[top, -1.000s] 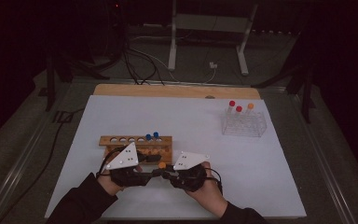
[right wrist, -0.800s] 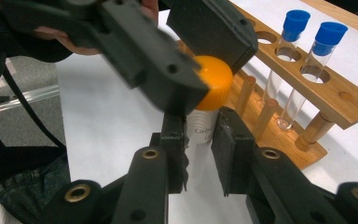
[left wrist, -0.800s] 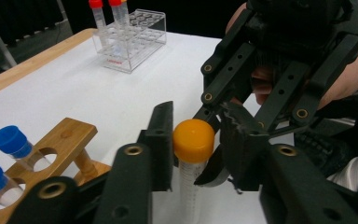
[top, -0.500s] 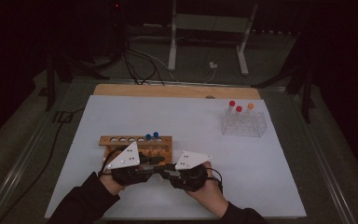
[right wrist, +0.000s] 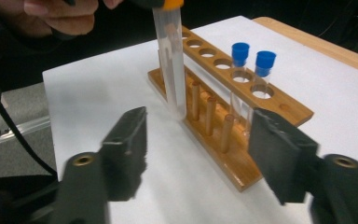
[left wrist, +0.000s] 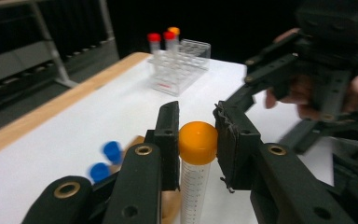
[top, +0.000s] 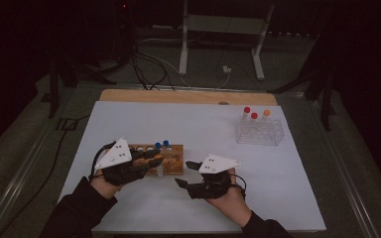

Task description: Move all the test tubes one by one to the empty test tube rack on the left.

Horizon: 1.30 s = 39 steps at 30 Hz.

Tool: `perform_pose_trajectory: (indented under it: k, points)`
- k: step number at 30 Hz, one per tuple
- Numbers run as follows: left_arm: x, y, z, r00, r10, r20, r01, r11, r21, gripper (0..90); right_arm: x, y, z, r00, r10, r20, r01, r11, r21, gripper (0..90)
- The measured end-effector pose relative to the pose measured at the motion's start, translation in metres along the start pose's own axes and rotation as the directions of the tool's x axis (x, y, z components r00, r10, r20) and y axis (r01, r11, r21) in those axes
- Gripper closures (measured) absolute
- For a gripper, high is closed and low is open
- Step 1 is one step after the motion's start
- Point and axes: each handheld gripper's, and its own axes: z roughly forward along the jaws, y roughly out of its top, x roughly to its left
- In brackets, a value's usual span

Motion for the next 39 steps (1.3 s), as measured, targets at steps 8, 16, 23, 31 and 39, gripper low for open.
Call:
perform_pose_trajectory:
  k: [8, 16, 23, 31, 39]
  points:
    - [0.017, 0.007, -0.013, 0.9935, -0.04, -0.106, 0.034, 0.9979, -0.054, 72.5, 0.0, 0.001, -0.002, 0.9979, 0.04, 0.05, -0.039, 0.999, -0.025, 9.2]
    - [0.031, 0.004, -0.012, 0.9764, -0.055, -0.209, 0.035, 0.9947, -0.097, 72.4, -0.005, 0.0, -0.005, 0.9983, 0.051, 0.028, -0.05, 0.998, -0.03, 0.0]
    - [0.044, -0.007, 0.001, 0.9674, -0.079, -0.241, 0.057, 0.9938, -0.096, 72.4, -0.008, 0.0, -0.01, 0.9982, 0.047, 0.038, -0.045, 0.998, -0.042, 0.0]
    - [0.048, -0.025, 0.017, 0.9703, -0.088, -0.225, 0.086, 0.9961, -0.019, 72.4, -0.011, -0.001, -0.011, 0.998, 0.052, 0.036, -0.05, 0.998, -0.041, 0.0]
    - [0.049, -0.041, 0.028, 0.9705, -0.092, -0.223, 0.104, 0.9937, 0.042, 72.4, -0.013, -0.003, -0.011, 0.9979, 0.055, 0.036, -0.053, 0.998, -0.032, 0.0]
